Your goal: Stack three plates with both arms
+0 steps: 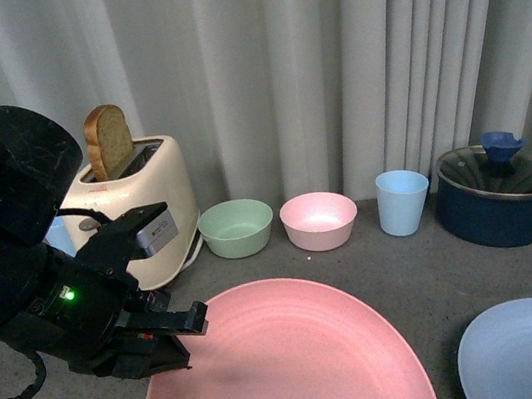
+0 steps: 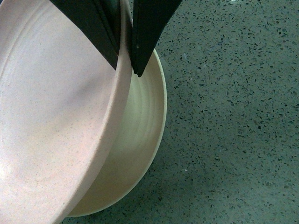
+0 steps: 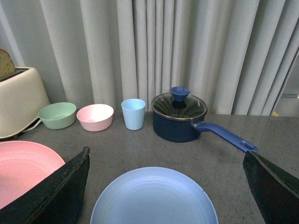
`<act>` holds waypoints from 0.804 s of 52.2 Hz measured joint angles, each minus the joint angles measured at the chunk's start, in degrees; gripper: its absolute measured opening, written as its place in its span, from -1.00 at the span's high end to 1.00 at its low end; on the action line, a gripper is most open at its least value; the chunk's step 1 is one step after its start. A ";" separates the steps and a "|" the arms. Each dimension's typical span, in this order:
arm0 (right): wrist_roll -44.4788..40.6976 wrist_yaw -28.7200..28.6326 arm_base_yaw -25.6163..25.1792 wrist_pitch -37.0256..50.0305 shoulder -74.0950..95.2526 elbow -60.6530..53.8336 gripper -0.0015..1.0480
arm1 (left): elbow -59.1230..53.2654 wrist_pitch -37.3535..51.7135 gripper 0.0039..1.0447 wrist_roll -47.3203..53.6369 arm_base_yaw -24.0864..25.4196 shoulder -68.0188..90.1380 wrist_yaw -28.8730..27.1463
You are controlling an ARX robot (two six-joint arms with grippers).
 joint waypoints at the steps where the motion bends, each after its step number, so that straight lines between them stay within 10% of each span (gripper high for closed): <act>1: 0.00 0.00 0.00 0.00 0.00 0.00 -0.86 | 0.00 0.02 0.93 0.00 -0.09 0.07 -0.02; 21: 0.00 0.00 0.00 0.00 0.00 0.00 -0.86 | 0.28 0.66 0.87 -1.81 -2.38 0.70 -2.71; 42: 0.00 0.00 0.00 0.00 0.00 0.00 -0.86 | 1.88 1.95 -0.50 -4.92 2.80 -5.16 -1.33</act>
